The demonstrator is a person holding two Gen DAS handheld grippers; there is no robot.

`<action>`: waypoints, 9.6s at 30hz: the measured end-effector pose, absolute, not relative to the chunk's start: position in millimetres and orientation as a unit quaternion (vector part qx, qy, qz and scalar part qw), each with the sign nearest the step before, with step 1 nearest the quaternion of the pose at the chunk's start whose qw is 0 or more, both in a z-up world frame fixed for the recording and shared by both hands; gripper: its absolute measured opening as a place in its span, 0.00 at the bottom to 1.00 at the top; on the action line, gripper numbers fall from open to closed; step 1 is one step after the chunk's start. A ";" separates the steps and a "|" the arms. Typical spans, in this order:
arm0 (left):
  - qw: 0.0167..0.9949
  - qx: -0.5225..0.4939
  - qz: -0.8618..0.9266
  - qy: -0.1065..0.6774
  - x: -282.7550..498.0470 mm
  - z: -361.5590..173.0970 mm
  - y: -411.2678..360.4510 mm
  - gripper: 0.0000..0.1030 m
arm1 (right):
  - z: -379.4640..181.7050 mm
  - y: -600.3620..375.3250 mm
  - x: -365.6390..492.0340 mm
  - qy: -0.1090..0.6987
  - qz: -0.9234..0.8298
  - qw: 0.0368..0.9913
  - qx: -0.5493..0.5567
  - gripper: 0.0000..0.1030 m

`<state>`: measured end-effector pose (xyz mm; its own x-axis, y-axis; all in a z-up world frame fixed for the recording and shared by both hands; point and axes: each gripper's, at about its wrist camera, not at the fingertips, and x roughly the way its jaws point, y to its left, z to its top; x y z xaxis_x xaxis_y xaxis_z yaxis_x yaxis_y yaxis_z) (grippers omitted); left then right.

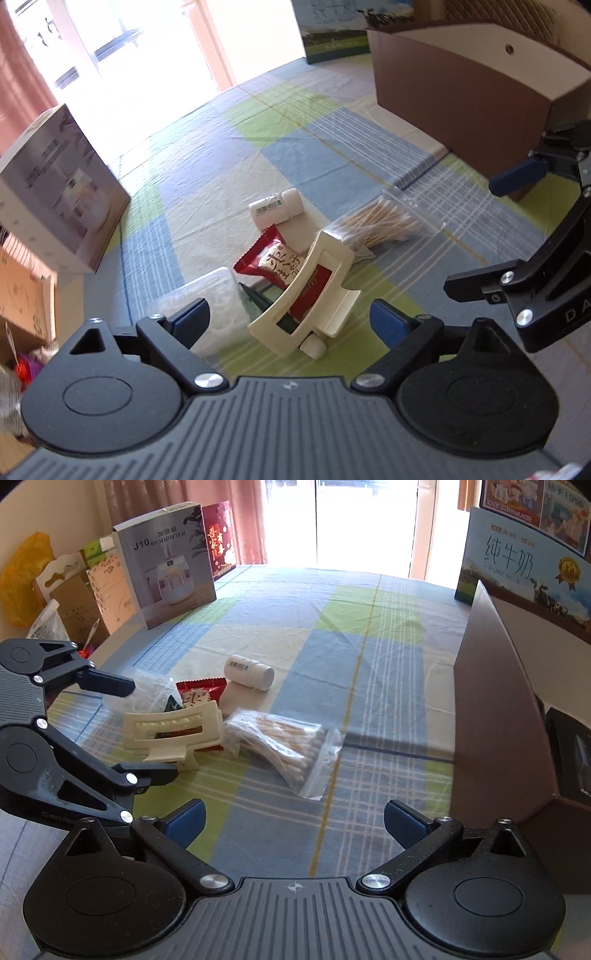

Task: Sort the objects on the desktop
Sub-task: 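Grasp the cream hair clip with the left tool while the right tool grasps the cotton swab bag, then carry the hair clip with the left tool into the brown box while the right tool carries the swabs, then open the left tool to drop the hair clip while the right tool releases the swab bag, then withdraw both tools from the brown box toward the remaining items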

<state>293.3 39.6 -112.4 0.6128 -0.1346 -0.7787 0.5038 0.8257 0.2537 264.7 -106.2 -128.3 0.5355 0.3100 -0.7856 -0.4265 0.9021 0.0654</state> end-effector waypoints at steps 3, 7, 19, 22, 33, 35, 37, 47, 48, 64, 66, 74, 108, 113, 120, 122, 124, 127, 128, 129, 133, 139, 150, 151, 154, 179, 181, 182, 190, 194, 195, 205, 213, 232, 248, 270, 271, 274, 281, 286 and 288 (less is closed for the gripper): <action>0.854 0.250 -0.207 0.405 300.7 -121.6 37.3 0.78 | -128.7 -108.7 267.2 0.444 0.206 0.871 -0.047 0.98; 0.839 0.274 -0.236 0.406 303.2 -130.4 34.4 0.62 | -128.3 -110.5 266.8 0.449 0.199 0.870 -0.038 0.98; 0.840 0.284 -0.269 0.376 287.3 -122.6 35.4 0.37 | -125.1 -108.4 267.1 0.443 0.202 0.873 -0.023 0.96; 0.854 0.252 -0.250 0.381 278.3 -111.7 47.5 0.37 | -126.7 -103.5 269.0 0.444 0.212 0.870 -0.028 0.86; 0.891 0.104 -0.109 0.428 249.7 -89.5 124.1 0.37 | -129.7 -61.7 292.7 0.386 0.269 0.871 -0.141 0.79; 0.891 0.088 -0.085 0.437 250.5 -91.3 135.2 0.36 | -137.4 -53.8 299.6 0.376 0.291 0.860 -0.186 0.79; 0.890 0.076 -0.065 0.444 250.9 -92.7 145.5 0.37 | -146.0 -48.0 305.6 0.371 0.313 0.845 -0.223 0.79; 0.882 0.017 -0.033 0.470 250.6 -104.1 159.1 0.36 | -156.7 -55.5 326.2 0.434 0.356 0.800 -0.210 0.45; 0.882 0.015 -0.033 0.471 249.8 -104.3 158.9 0.37 | -154.9 -57.5 324.7 0.441 0.358 0.797 -0.205 0.41; 0.861 -0.018 -0.029 0.507 241.7 -121.3 140.4 0.37 | -147.9 -53.3 252.3 0.444 0.360 0.800 -0.181 0.48; 0.861 -0.020 -0.024 0.507 241.8 -121.1 140.2 0.37 | -151.4 -52.5 254.2 0.445 0.360 0.800 -0.178 0.48; 0.863 -0.005 -0.010 0.505 242.9 -122.3 133.2 0.36 | -153.0 -55.6 247.2 0.453 0.372 0.793 -0.164 0.26; 0.886 0.000 -0.162 0.434 198.4 -23.7 -28.4 0.35 | -47.7 -267.1 199.4 0.453 0.258 0.851 0.065 0.21; 0.886 0.007 -0.196 0.420 208.6 -10.4 -69.4 0.35 | -25.5 -321.2 206.4 0.428 0.217 0.874 0.077 0.21; 0.892 0.019 -0.228 0.390 237.0 8.5 -126.3 0.35 | 1.9 -390.8 228.4 0.395 0.168 0.900 0.077 0.21; 0.893 0.023 -0.231 0.385 246.7 11.8 -141.7 0.35 | 5.8 -409.5 236.8 0.390 0.159 0.904 0.075 0.21; 0.893 0.025 -0.234 0.384 257.4 12.8 -156.4 0.35 | 7.2 -425.4 248.5 0.389 0.151 0.906 0.072 0.21; 0.891 0.032 -0.230 0.391 276.1 9.3 -178.5 0.35 | 7.7 -441.6 267.5 0.386 0.140 0.909 0.067 0.21; 0.889 0.033 -0.228 0.396 283.1 7.0 -185.3 0.35 | 6.8 -447.7 274.4 0.386 0.138 0.910 0.066 0.21; 0.887 0.035 -0.226 0.400 289.8 4.2 -190.9 0.35 | 5.9 -451.8 281.1 0.386 0.136 0.910 0.066 0.21; 0.884 0.041 -0.210 0.416 317.9 -8.9 -210.5 0.35 | -5.1 -465.1 308.8 0.398 0.129 0.906 0.060 0.21; 0.876 0.064 -0.191 0.438 346.8 -30.0 -230.1 0.35 | -26.0 -477.5 336.9 0.424 0.124 0.896 0.052 0.21; 0.862 0.121 -0.172 0.462 366.4 -60.2 -250.1 0.35 | -43.5 -484.1 356.6 0.441 0.121 0.888 0.042 0.21; 0.860 0.129 -0.169 0.464 367.3 -62.8 -252.0 0.35 | -43.9 -484.0 357.5 0.442 0.121 0.888 0.040 0.21; 0.857 0.155 -0.162 0.464 370.3 -69.8 -256.6 0.35 | -46.2 -483.9 359.7 0.445 0.118 0.887 0.032 0.21; 0.860 0.179 -0.154 0.453 375.7 -70.4 -259.5 0.48 | -51.8 -474.8 371.1 0.419 0.112 0.900 -0.036 0.26; 0.862 0.177 -0.155 0.450 375.3 -68.7 -259.6 0.51 | -49.6 -474.4 372.2 0.412 0.114 0.903 -0.034 0.36; 0.863 0.175 -0.155 0.448 374.7 -67.9 -259.5 0.54 | -47.9 -474.8 372.0 0.408 0.114 0.905 -0.031 0.44; 0.868 0.159 -0.161 0.442 368.1 -58.4 -256.4 0.69 | -37.5 -474.8 357.0 0.396 0.130 0.909 -0.009 0.77; 0.871 0.147 -0.164 0.439 363.0 -50.6 -253.2 0.75 | -33.7 -474.3 345.4 0.397 0.141 0.907 0.012 0.92; 0.872 0.144 -0.164 0.438 361.6 -48.5 -252.4 0.76 | -32.5 -473.7 341.9 0.395 0.144 0.907 0.014 0.94; 0.882 0.110 -0.161 0.430 339.1 -26.1 -240.7 0.88 | -19.3 -467.3 302.2 0.382 0.149 0.911 0.034 0.98; 0.887 0.082 -0.168 0.423 316.9 -10.8 -225.0 0.93 | -8.4 -462.2 279.0 0.373 0.148 0.915 0.045 0.98; 0.891 0.079 -0.156 0.419 261.5 6.1 -195.7 0.96 | -0.4 -448.8 234.0 0.375 0.142 0.915 0.053 0.98; 0.885 0.070 -0.143 0.438 228.1 0.6 -166.5 0.96 | -10.6 -410.1 203.2 0.400 0.163 0.901 0.050 0.98; 0.880 0.041 -0.087 0.466 188.8 -10.2 -88.6 0.96 | -34.9 -318.5 180.3 0.443 0.233 0.865 0.025 0.98; 0.880 0.039 -0.083 0.466 187.1 -10.8 -84.4 0.96 | -35.9 -313.6 180.1 0.445 0.237 0.864 0.023 0.98; 0.881 0.033 -0.074 0.467 182.9 -11.8 -72.6 0.96 | -38.5 -298.6 179.6 0.448 0.247 0.859 0.017 0.98; 0.880 0.021 -0.050 0.471 174.6 -13.6 -44.4 0.96 | -45.3 -267.2 178.5 0.455 0.269 0.849 0.008 0.98; 0.881 0.016 -0.035 0.472 168.8 -13.7 -23.4 0.96 | -48.7 -245.2 178.4 0.459 0.281 0.843 0.002 0.98; 0.881 0.013 -0.030 0.472 166.7 -14.2 -15.7 0.96 | -50.0 -235.7 177.9 0.460 0.284 0.841 -0.001 0.98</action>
<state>166.7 -15.7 -14.2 0.5522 -0.0415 -0.8327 0.0660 0.9978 -0.0060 177.9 -235.7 -50.0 0.4162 0.4767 -0.7743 -0.4792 0.8387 0.2587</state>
